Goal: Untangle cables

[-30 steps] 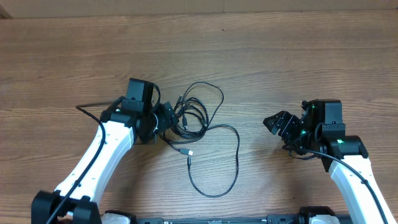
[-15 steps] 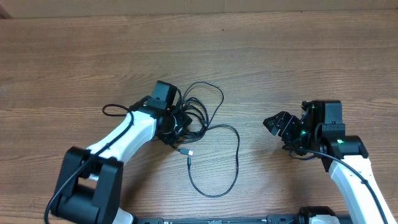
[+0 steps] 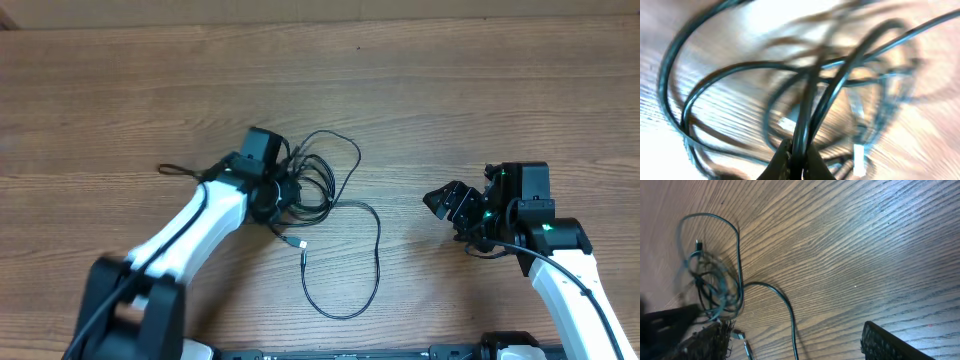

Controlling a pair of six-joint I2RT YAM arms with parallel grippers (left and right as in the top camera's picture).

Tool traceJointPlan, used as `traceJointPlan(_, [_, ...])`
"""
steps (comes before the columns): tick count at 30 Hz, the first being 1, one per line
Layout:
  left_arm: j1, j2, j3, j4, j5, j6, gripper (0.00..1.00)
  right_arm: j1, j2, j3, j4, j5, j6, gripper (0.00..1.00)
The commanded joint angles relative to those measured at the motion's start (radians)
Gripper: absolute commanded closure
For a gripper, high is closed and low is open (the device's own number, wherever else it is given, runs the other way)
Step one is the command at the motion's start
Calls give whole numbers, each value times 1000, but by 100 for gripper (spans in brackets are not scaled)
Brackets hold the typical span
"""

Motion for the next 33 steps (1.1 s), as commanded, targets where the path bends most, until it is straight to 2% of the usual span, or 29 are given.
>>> traceJointPlan(1, [0, -195, 66, 2, 5, 227, 96, 3, -2, -8, 3, 10, -7, 18])
traceJointPlan(5, [0, -377, 66, -17, 55, 335, 96, 3, -2, -8, 2, 2, 4, 18])
traceJointPlan(9, [0, -490, 66, -60, 54, 375, 96, 14, -2, -8, 16, -188, 3, 19])
traceJointPlan(11, [0, -525, 66, -84, 55, 404, 96, 40, -2, -8, 42, -217, 3, 18])
traceJointPlan(14, [0, -539, 65, -108, 84, 444, 96, 86, -2, -8, 90, -237, 4, 16])
traceJointPlan(17, [0, -536, 65, -104, 212, 547, 96, 175, -2, -8, 182, -292, 3, 15])
traceJointPlan(21, [0, -536, 65, -108, 311, 666, 96, 307, 4, -8, 285, -290, 3, 14])
traceJointPlan(27, [0, -536, 65, -152, 371, 675, 96, 496, 60, -8, 379, -146, 3, 15])
traceJointPlan(28, [0, -536, 65, -153, 396, 689, 96, 525, 76, -8, 386, -100, 4, 18])
traceJointPlan(29, [0, -536, 65, -153, 419, 707, 96, 549, 94, -8, 389, -55, 4, 24])
traceJointPlan(30, [0, -536, 65, -153, 443, 727, 96, 566, 109, -8, 389, -15, 11, 34])
traceJointPlan(33, [0, -537, 65, -155, 451, 737, 96, 603, 171, -8, 356, 143, 151, 59])
